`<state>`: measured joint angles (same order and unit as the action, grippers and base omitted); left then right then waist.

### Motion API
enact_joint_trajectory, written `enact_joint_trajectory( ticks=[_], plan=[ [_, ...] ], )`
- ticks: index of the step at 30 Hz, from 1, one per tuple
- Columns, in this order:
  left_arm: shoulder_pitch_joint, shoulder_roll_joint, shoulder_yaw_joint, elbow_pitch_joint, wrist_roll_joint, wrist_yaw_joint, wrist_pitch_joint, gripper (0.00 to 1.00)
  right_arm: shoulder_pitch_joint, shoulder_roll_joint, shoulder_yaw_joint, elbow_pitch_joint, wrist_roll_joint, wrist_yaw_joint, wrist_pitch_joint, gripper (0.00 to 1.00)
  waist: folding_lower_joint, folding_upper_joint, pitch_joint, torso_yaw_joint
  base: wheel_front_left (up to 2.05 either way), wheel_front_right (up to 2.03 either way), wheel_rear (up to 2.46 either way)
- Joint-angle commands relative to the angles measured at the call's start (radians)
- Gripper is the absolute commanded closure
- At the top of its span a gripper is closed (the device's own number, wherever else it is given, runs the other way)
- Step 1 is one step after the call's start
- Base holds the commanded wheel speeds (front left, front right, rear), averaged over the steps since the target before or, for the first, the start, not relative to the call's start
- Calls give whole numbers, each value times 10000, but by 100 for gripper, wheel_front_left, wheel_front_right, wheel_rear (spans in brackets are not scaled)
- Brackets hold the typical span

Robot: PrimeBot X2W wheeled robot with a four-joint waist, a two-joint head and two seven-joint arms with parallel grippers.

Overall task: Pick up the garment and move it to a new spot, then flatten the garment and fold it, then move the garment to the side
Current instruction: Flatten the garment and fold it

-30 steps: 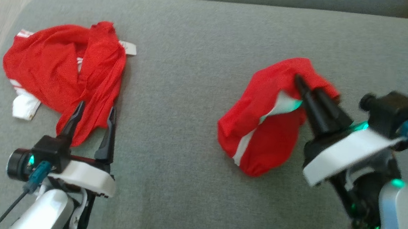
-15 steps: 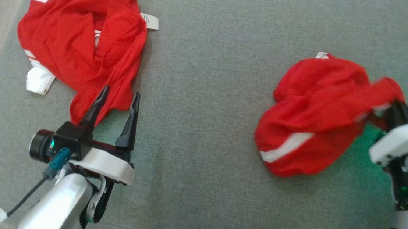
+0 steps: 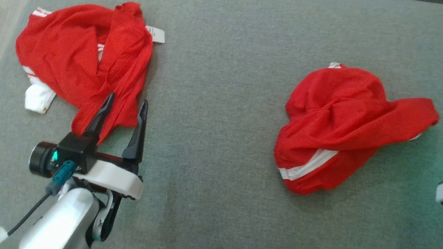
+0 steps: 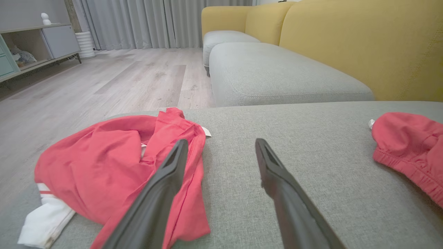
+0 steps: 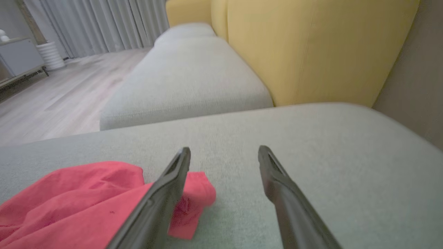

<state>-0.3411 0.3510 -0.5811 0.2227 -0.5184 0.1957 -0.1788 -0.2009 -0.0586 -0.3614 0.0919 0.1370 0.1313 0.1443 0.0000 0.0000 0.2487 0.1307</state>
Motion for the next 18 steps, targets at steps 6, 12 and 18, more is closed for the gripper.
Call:
enact_joint_trajectory(
  ticks=[6, 12, 18],
  plan=[
    [177, 571, 671, -405, -80, 443, -118, 0, 1162, 59, 1734, -2534, -767, -6, -889, 0, 0, 0, -511, -375, 0, 0, 0],
    [590, 841, 824, -705, -163, 714, -1, 0, 2333, 79, 2738, -3517, -288, -6, -987, 0, 0, 0, -793, -506, 0, 0, 0],
    [1032, 1052, 886, -1041, -230, 957, 152, 0, 2875, 81, 3030, -3682, 287, -6, -1124, 0, 0, 0, -965, -630, 0, 0, 0]
  ],
)
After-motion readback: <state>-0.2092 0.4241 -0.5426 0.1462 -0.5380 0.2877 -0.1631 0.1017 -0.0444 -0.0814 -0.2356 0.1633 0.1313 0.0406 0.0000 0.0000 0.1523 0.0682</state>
